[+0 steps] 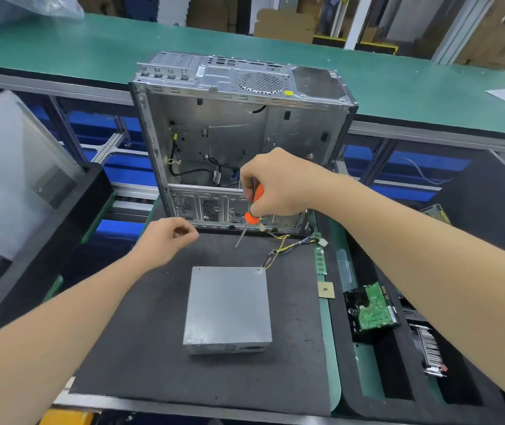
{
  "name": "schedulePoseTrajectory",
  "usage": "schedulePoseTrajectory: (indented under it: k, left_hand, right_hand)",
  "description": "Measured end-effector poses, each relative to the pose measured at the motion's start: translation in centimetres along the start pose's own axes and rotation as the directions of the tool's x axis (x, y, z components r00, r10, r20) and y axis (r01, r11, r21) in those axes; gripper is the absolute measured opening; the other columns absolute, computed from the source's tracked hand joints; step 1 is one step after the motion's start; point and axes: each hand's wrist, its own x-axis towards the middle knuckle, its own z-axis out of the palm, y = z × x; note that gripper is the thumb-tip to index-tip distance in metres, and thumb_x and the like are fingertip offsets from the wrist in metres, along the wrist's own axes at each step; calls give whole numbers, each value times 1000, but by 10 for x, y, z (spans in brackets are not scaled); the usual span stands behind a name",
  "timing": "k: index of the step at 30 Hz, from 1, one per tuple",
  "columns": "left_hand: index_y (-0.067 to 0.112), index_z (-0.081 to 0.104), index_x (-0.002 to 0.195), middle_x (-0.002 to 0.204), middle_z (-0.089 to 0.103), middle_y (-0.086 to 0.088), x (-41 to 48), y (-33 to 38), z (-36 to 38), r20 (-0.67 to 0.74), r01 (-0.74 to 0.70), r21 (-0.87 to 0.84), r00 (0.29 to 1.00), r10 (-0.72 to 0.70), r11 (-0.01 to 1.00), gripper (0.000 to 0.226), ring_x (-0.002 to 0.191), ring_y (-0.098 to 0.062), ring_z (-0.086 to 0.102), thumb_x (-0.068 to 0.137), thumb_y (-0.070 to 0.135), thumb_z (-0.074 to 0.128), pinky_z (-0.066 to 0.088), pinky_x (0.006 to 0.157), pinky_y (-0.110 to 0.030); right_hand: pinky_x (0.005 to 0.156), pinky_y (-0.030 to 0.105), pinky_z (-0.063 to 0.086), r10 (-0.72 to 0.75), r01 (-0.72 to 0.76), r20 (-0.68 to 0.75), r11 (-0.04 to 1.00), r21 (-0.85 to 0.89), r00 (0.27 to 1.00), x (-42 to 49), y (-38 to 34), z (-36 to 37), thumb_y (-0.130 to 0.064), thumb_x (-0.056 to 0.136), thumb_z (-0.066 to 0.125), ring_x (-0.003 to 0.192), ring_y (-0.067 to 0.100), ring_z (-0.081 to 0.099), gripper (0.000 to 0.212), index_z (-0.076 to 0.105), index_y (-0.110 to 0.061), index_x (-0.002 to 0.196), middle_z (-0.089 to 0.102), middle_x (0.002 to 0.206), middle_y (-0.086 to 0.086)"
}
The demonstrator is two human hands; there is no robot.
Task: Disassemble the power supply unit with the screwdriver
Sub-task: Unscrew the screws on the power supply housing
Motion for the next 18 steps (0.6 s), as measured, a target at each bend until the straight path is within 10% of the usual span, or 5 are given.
schedulePoseTrajectory:
  k: [18]
  left_hand:
    - [29, 82, 87, 89, 69, 5, -69, -71, 22, -50, 164, 1, 985, -164, 986, 12, 74, -6, 61, 83, 21, 89, 42, 69, -12]
  right_hand:
    - [72, 40, 60, -13, 12, 24, 998, 57, 1000, 34, -44, 36, -23, 70, 84, 85, 15, 65, 22, 67, -21, 84, 69, 87, -9]
